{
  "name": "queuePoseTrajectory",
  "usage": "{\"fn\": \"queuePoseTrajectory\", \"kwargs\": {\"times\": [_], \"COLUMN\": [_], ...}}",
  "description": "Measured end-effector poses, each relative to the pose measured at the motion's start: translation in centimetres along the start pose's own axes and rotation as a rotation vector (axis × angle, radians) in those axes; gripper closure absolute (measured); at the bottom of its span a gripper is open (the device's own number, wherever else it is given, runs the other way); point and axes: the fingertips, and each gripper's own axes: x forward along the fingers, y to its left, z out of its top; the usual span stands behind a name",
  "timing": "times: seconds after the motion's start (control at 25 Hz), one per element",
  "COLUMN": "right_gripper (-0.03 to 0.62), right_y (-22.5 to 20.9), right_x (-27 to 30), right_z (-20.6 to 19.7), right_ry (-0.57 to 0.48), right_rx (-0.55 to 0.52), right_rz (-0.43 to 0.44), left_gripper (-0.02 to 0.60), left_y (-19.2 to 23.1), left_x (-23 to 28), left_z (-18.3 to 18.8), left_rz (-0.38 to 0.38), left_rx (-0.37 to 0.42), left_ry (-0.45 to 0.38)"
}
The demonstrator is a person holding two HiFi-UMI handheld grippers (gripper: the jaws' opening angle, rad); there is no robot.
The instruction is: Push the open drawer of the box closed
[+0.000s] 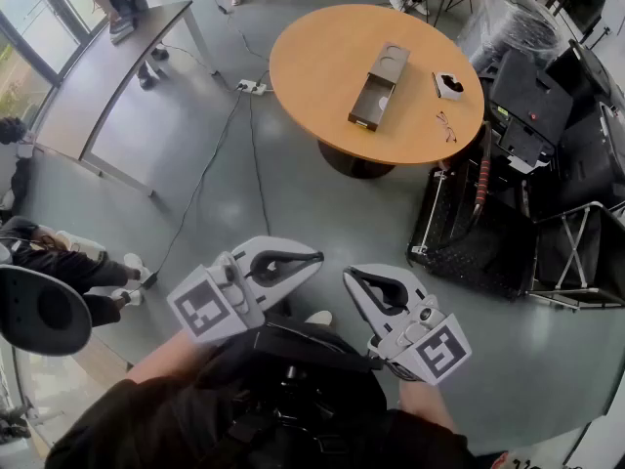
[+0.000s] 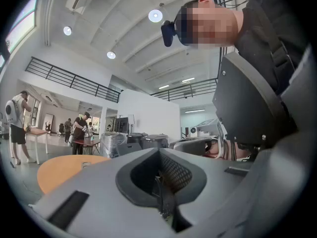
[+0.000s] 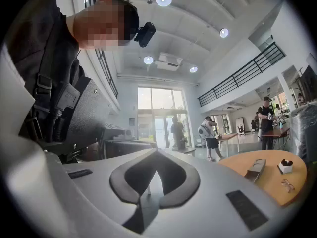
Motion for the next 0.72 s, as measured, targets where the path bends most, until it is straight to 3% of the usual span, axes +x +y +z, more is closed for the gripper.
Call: {"fn": "queuePoseTrajectory", "kwargs": {"times": [0.24,0.52,0.72], "right_gripper": [0.591,0.591,0.591], "right_y": [-2.4,-7.0,-10.6], "right_x": [3.3,9.9,15.2], "right_z": [0.7,1.1,2.7], "right_ry": [0.003,0.023,-0.051], "right_rx": [-0.008,0.000,0.005], "right_rz": [-0.027,-0.100,-0.181], "left_gripper": [0.554,0.554,0.554], "left_y": [3.7,11.3,16.8], "left_x": [0.5,0.7,-0.2], "left_z": [0.2,0.7,1.1], "left_rz": [-0.048,-0.144,-0.206], "left_rx": [-0.001,-0.009,0.016], "left_ry": [0.001,-0.010,0.002]}}
